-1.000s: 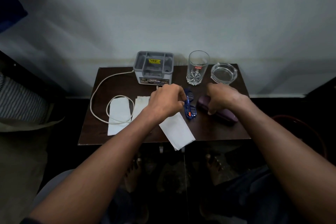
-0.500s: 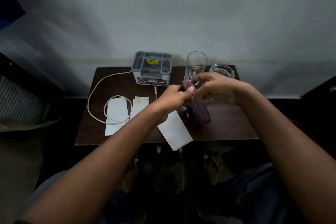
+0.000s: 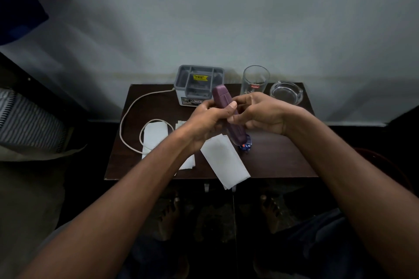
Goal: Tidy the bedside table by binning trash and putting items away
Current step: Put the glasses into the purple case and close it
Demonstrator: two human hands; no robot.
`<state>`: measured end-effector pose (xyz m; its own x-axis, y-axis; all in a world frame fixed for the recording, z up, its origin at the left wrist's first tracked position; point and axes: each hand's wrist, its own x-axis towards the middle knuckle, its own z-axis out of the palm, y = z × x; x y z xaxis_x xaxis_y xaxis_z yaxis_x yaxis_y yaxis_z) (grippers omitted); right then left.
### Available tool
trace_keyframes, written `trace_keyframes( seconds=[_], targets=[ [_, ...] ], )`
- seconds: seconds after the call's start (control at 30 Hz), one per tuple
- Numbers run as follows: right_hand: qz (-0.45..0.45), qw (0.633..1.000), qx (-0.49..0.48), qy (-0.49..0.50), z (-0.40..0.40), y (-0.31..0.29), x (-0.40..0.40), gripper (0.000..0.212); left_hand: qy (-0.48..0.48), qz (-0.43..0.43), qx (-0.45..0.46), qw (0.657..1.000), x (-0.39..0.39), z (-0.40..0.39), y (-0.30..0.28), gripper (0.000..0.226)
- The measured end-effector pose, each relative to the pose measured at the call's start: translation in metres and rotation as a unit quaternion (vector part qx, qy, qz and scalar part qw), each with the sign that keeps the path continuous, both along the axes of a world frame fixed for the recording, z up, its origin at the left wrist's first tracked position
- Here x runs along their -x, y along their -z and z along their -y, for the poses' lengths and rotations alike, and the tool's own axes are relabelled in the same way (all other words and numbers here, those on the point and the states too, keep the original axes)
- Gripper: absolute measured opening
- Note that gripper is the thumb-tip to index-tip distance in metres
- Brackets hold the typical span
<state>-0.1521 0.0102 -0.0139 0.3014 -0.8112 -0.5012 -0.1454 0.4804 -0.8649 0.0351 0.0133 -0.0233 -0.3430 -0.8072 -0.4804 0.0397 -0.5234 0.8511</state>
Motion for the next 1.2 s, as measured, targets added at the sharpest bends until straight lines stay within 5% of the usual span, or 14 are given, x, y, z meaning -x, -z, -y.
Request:
trace_keyframes(
  seconds=[0.13,0.23,0.37,0.53,0.67,0.73,0.8,0.9,1.03,1.2],
  targets=[
    [0.040,0.999,0.012,-0.011,-0.004,0.003,-0.015,0.045,-0.026,0.006,0.018,0.999,-0.006,-0.005,0.000,0.058],
    [-0.055,0.995,0.086,-0.012,-0.006,0.003,-0.025,0.054,-0.008,0.037,0.062,0.997,-0.018,-0.004,-0.003,0.059],
    [-0.341,0.870,0.353,-0.041,-0.004,0.004,-0.032,0.065,0.059,-0.017,0.048,0.997,-0.035,0.003,-0.021,0.045],
    [-0.345,0.805,0.481,-0.042,-0.006,0.004,-0.039,0.059,0.078,0.063,0.042,0.994,-0.048,0.011,-0.025,0.031],
    [-0.396,0.853,0.340,0.011,-0.008,0.002,-0.041,0.069,0.018,0.043,0.054,0.997,-0.052,0.018,-0.017,0.033],
    [-0.271,0.936,0.207,0.091,-0.009,-0.002,-0.038,0.068,-0.015,0.018,0.044,0.999,-0.053,0.020,-0.015,0.045],
    [-0.094,0.978,0.077,0.171,-0.008,-0.003,-0.037,0.057,-0.020,0.003,0.044,0.999,-0.054,0.021,-0.010,0.053],
    [0.028,0.962,0.019,0.272,-0.004,0.001,-0.037,0.037,0.034,0.038,0.103,0.993,-0.055,0.022,-0.004,0.056],
    [0.031,0.956,0.055,0.285,-0.003,0.000,-0.035,0.045,0.110,0.113,0.166,0.973,-0.058,0.025,0.000,0.055],
    [0.037,0.958,0.100,0.267,-0.003,0.002,-0.035,0.059,0.095,0.300,0.378,0.870,-0.050,0.020,0.003,0.040]
  ],
)
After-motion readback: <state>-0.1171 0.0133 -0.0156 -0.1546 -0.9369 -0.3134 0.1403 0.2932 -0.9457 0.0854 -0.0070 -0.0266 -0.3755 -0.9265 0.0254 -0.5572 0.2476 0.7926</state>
